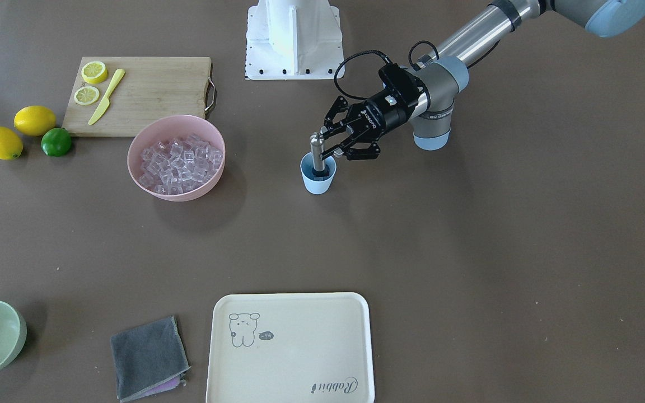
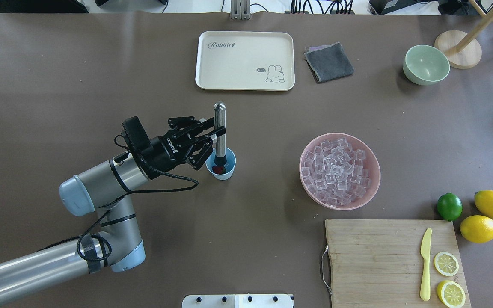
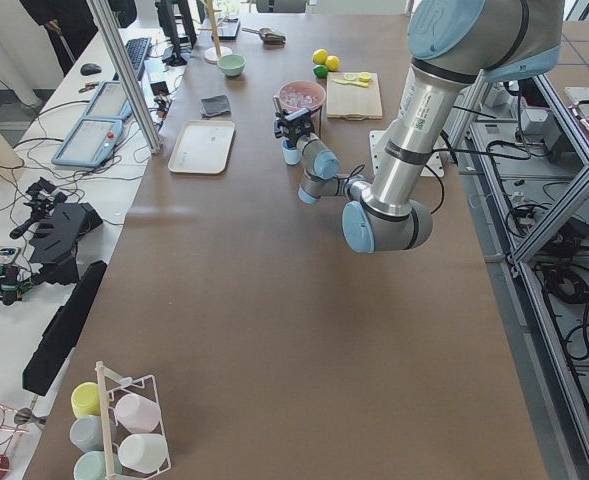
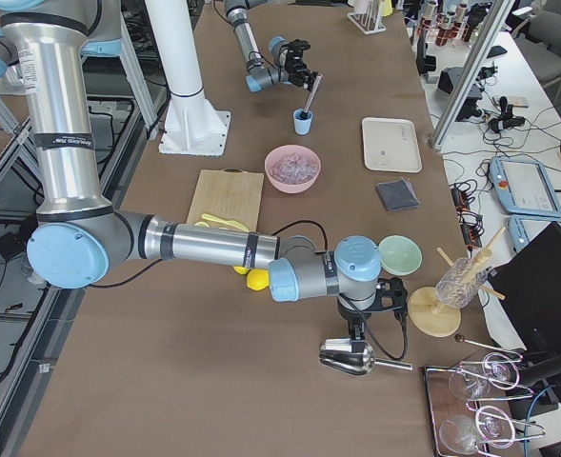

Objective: Mash ice and strawberries in cup
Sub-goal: 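Press the pestle down onto the strawberry and ice in the cup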

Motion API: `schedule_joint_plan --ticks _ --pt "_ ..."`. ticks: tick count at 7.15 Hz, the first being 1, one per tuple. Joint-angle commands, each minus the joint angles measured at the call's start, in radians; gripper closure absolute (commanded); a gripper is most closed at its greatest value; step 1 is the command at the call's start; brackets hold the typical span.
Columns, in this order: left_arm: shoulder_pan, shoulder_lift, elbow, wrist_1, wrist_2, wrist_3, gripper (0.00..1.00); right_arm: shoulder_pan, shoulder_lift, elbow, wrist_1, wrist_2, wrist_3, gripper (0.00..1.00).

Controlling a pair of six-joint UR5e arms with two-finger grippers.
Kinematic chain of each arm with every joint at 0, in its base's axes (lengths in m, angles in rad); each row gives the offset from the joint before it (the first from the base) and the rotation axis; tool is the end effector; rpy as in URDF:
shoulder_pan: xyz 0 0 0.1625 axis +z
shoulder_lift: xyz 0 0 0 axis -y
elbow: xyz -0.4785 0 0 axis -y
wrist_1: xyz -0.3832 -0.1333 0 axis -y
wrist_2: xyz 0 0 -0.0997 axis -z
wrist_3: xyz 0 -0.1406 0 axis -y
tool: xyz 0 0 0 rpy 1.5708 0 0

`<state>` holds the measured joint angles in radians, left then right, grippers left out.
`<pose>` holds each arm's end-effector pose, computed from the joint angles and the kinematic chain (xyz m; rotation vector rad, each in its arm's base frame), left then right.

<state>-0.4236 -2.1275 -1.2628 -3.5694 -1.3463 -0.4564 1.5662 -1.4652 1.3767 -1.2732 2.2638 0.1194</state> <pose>0.5419 -0.4249 0.3109 1.6352 1.5166 0.1254 0.0409 -0.5523 0.7573 0.1575 -0.7014 0.0374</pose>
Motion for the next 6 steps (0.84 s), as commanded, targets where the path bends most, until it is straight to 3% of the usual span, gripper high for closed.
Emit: schedule_joint_plan --ticks 1,6 --pt "-0.029 0.0 -0.046 0.01 -0.008 -0.01 1.0 0.0 0.002 0.001 0.0 0.0 0.0 0.0" --pt "0.012 0.009 0.005 0.02 0.001 -0.013 1.0 0.0 0.009 0.001 -0.002 0.0 0.0 0.0"
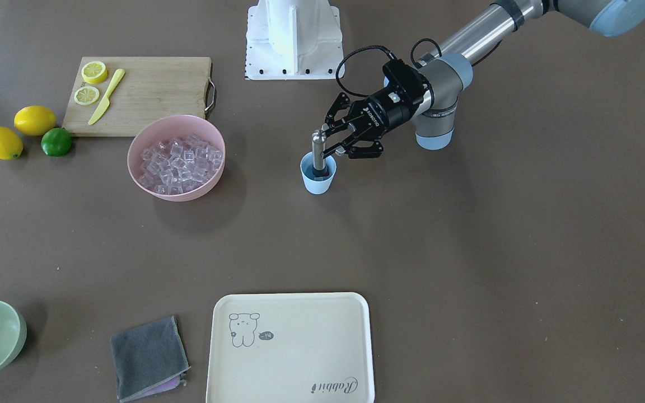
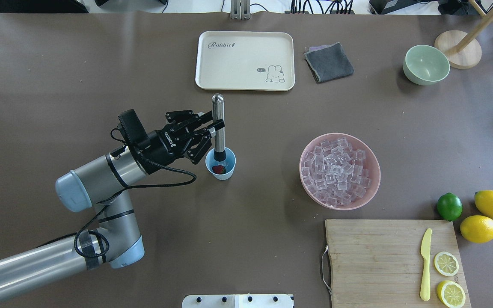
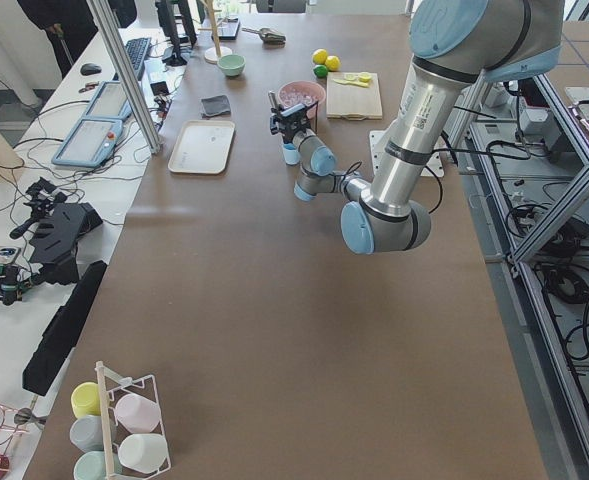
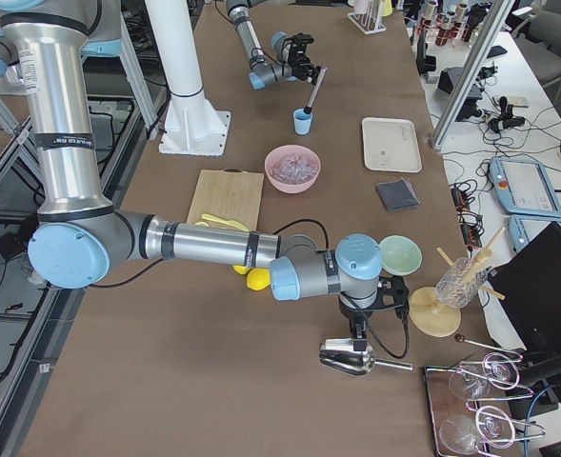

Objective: Mash ice and strawberries in cup
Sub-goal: 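Press the pestle down onto the strawberry and ice in the cup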

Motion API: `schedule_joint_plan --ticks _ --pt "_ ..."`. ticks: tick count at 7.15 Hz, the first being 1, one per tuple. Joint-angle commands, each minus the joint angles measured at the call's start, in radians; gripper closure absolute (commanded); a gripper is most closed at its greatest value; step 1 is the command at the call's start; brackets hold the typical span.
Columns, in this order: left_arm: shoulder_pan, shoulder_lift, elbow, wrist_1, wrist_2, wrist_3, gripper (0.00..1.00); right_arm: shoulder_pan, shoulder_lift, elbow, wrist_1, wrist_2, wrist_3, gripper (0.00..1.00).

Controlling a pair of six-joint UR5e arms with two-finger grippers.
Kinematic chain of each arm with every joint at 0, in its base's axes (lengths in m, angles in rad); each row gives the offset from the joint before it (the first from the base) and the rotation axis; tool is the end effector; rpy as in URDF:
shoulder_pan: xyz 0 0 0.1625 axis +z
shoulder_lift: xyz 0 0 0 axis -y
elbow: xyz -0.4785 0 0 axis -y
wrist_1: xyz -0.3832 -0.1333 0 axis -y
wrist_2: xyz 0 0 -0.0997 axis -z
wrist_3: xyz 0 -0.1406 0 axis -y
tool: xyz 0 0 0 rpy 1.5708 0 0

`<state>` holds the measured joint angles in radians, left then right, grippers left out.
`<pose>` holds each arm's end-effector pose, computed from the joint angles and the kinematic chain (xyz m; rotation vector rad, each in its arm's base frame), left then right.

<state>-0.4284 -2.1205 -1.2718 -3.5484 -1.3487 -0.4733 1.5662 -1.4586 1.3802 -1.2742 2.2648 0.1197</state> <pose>0.5401 -0.4273 0.3127 1.6140 1.5130 0.1237 0.0408 -0.5565 0.7519 0.1660 -0.7027 0.0344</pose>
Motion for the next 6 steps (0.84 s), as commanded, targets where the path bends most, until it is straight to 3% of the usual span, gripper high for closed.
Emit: schedule_joint_plan --ticks 1,3,4,5,6 --pt "0.019 0.004 0.02 -0.004 0.005 0.004 1.0 0.0 0.003 -0.004 0.001 -0.001 0.0 0.0" --pt "0.005 -0.009 -0.03 0.006 0.005 -0.028 1.0 0.0 0.004 -0.009 -0.001 -0.002 -0.002 0.0" --pt "-0.063 0.054 -0.135 0.061 -0.012 -0.094 1.0 -0.002 0.006 -0.007 -0.001 -0.001 0.0 0.0" --pt "-0.081 0.113 -0.269 0.2 -0.059 -0.166 1.0 0.0 0.006 -0.01 -0.001 -0.002 -0.002 0.0" --pt "-0.123 0.12 -0.335 0.323 -0.079 -0.236 1.0 -0.002 0.006 -0.009 -0.001 -0.002 0.0 0.0"
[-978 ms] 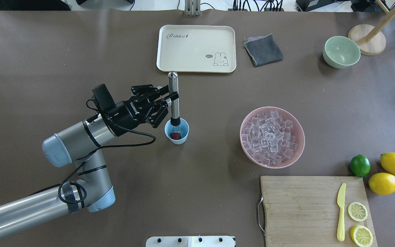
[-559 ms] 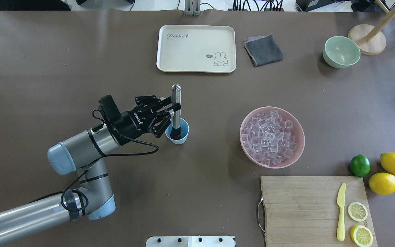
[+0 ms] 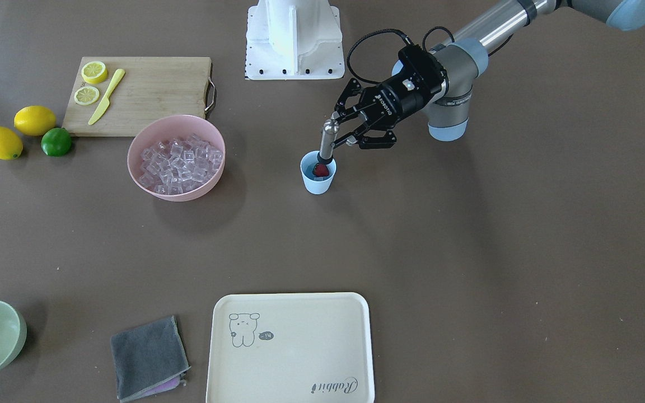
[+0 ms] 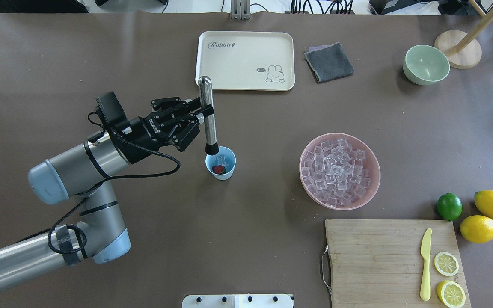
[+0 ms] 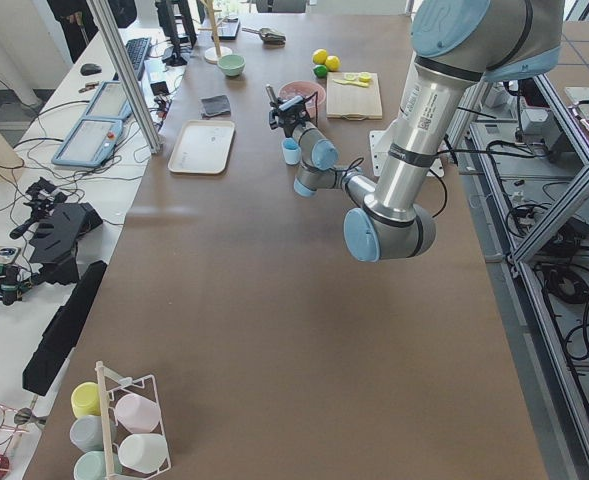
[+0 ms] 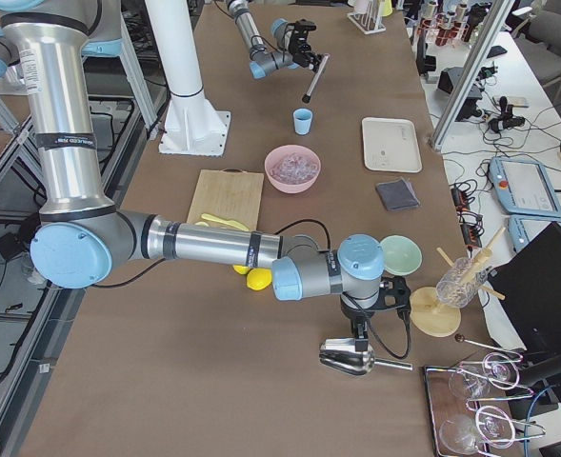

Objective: Mash ice and strawberries in cup
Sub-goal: 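Lift the pestle out of the cup and carry it back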

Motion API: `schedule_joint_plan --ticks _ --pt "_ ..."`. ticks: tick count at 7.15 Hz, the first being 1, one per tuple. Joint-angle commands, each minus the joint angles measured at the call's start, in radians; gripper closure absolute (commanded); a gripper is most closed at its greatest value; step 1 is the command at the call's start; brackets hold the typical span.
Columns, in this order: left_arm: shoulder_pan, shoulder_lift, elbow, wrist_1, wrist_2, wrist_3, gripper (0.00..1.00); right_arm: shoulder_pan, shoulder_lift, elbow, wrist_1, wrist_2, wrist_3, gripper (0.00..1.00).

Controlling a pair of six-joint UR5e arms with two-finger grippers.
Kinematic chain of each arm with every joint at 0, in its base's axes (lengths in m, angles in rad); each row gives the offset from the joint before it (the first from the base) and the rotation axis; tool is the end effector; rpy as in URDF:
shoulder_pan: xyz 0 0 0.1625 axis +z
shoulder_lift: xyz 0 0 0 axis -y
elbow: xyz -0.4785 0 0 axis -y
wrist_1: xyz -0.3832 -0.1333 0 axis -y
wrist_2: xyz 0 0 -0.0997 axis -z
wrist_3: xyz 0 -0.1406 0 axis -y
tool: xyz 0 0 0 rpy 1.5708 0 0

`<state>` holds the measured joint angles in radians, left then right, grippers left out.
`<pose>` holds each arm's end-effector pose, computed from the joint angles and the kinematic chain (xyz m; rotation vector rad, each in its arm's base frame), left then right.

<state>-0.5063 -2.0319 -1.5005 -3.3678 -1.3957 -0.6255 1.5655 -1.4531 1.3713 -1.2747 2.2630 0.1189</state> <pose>0.4678 -0.4398 0.2836 1.5176 1.5616 0.0584 0.0406 -0.5588 0.7536 0.1624 -0.7008 0.0345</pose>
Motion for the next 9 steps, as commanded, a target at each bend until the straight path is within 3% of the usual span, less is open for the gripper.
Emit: schedule_joint_plan --ticks 1,3,4,6,7,9 --pt "-0.093 0.044 -0.159 0.257 -0.079 -0.196 1.0 0.001 0.002 0.0 0.0 0.001 0.001 0.0" --pt "-0.322 0.064 -0.26 0.686 -0.431 -0.352 1.0 -0.001 0.003 0.005 0.0 0.001 0.001 0.0" --pt "-0.454 0.052 -0.262 0.831 -0.664 -0.38 1.0 0.001 0.003 0.009 0.0 0.003 0.002 0.0" --pt "-0.679 0.059 -0.229 1.148 -0.97 -0.387 1.0 0.001 0.003 0.014 0.0 0.006 0.002 0.0" --pt "-0.739 0.076 -0.174 1.233 -1.064 -0.296 1.0 -0.001 0.003 0.014 0.002 0.012 0.002 0.0" --pt "-0.741 0.244 -0.1 1.236 -1.072 -0.191 1.0 0.001 0.003 0.017 0.003 0.035 0.002 0.0"
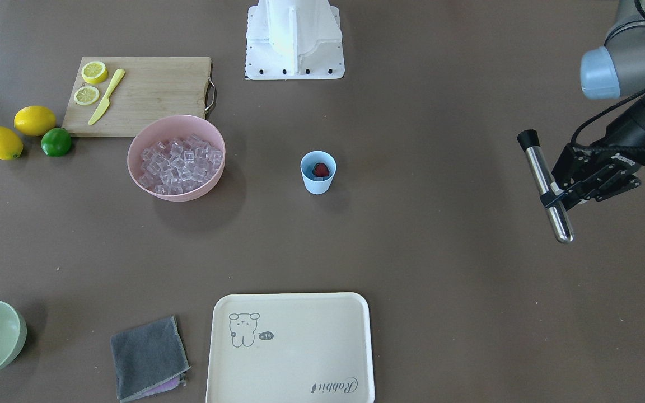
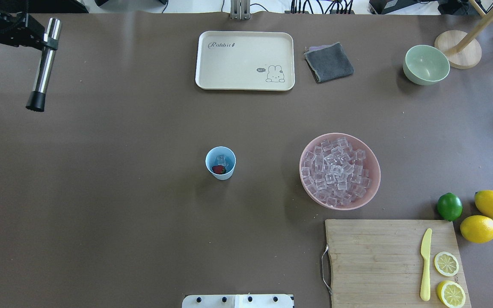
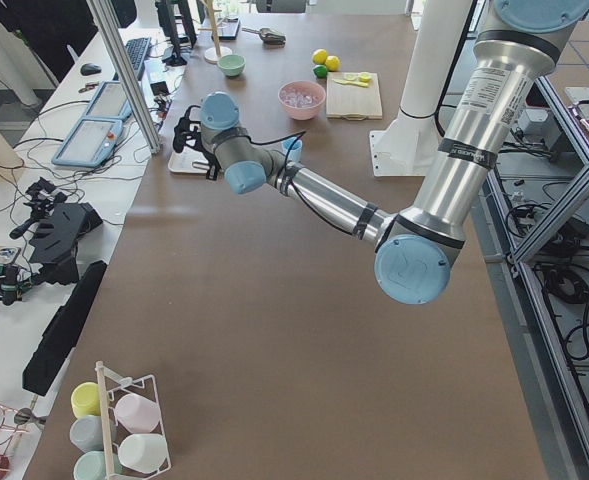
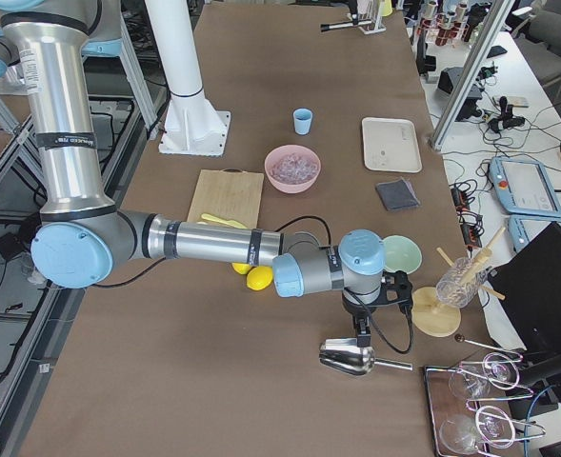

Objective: Mash ice and strawberries in cup
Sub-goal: 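Lift the pestle out of the cup and carry it back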

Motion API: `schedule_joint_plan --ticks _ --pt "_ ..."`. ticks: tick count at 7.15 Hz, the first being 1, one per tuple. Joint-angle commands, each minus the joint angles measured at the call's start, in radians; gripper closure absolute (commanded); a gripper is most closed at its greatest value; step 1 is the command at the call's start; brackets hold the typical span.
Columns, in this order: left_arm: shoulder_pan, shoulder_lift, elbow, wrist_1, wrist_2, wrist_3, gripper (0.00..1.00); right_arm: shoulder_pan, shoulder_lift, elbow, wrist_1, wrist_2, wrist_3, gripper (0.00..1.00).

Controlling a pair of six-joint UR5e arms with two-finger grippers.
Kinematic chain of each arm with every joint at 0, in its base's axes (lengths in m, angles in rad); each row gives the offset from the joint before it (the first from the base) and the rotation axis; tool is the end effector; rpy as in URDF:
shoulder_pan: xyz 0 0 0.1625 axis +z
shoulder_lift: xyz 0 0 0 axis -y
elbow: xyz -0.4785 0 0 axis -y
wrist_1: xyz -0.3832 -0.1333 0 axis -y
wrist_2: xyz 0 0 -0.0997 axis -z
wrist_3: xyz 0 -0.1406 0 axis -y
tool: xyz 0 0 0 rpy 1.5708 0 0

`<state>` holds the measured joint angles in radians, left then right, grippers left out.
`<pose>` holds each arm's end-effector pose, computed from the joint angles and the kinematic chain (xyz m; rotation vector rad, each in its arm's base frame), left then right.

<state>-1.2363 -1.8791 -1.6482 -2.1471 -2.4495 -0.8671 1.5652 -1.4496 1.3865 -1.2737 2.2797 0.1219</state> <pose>0.1834 -0.6041 0.4438 0.2810 1.1639 -0.0452 0.0386 -0.5622 0.7424 0.1786 -0.7183 0.0280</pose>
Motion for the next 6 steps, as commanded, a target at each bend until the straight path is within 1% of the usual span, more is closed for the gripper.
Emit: schedule_joint_plan --ticks 1,2,3,4,5,6 --pt "-0.011 0.103 0.117 0.019 0.057 0.06 1.0 0.001 0.002 0.006 -0.001 0.03 0.001 0.0" --pt "-0.005 0.101 0.189 0.018 0.125 0.063 1.0 0.001 0.002 0.006 -0.001 0.033 -0.001 0.0" --pt "0.015 0.104 0.258 0.024 0.144 0.22 1.0 0.001 -0.008 0.005 0.001 0.032 -0.001 0.0" --pt "0.027 0.113 0.298 0.032 0.158 0.355 1.0 0.001 -0.011 0.005 0.001 0.032 -0.001 0.0" --pt "0.028 0.165 0.275 0.021 0.156 0.371 1.0 0.001 -0.008 0.005 -0.001 0.029 -0.001 0.0" --pt "0.028 0.248 0.218 0.012 0.159 0.369 1.0 0.001 -0.006 0.003 -0.004 0.02 -0.001 0.0"
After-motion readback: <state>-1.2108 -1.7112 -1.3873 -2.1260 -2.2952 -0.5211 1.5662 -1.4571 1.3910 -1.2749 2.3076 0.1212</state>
